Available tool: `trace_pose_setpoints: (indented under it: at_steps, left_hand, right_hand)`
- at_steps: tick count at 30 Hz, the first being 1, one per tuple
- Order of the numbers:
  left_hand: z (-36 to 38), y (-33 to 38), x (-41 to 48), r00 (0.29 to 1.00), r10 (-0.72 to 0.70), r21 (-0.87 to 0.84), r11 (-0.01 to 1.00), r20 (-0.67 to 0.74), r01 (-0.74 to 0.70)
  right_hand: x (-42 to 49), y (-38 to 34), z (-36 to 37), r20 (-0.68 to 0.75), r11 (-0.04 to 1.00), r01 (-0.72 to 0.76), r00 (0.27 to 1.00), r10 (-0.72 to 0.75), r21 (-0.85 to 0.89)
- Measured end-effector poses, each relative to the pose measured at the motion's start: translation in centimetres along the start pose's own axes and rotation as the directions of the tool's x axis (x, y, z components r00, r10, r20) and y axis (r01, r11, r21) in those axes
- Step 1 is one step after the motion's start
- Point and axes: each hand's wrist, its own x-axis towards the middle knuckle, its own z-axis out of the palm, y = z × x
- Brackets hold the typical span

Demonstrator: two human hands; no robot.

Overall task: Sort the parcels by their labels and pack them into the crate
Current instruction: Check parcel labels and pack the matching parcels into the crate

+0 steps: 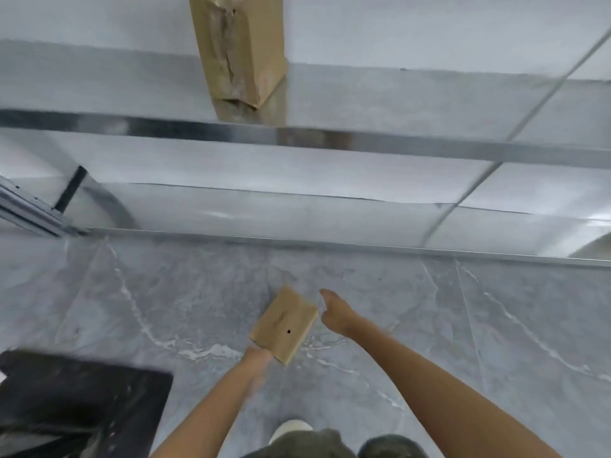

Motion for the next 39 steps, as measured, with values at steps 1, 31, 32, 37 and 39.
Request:
trace_pose_setpoints:
  at_steps: [1, 31, 32, 37, 39]
  left_hand:
    - [0.2, 0.1, 1.6, 0.998, -0.043, -0.082, 0.996, 0.039, 0.046]
    - [-15.5, 17.3, -79.1, 0.423, 0.906, -0.106, 0.422, 0.007, -0.901]
    - [-16.4, 16.4, -81.0, 0.395, 0.918, -0.152, 0.396, 0.038, -0.906]
    - [-20.3, 9.7, -87.8, 0.371, 0.924, -0.485, 0.369, 0.096, -0.793]
    - [-21.7, 6.7, -89.7, 0.38, 0.92, -0.531, 0.372, 0.1, -0.762]
  right_hand:
    - [1.8, 0.6, 0.6, 0.058, 1.0, 0.003, 0.998, -0.002, -0.014]
    - [-68.8, -29.7, -36.5, -0.486, 0.546, 0.472, 0.864, -0.131, 0.692]
    - [-70.9, -30.3, -36.3, -0.503, 0.523, 0.508, 0.848, -0.164, 0.684]
    - [-80.2, -33.1, -31.2, -0.526, 0.371, 0.597, 0.802, -0.282, 0.711]
    - [-83.0, -34.3, -27.6, -0.582, 0.341, 0.633, 0.774, -0.251, 0.695]
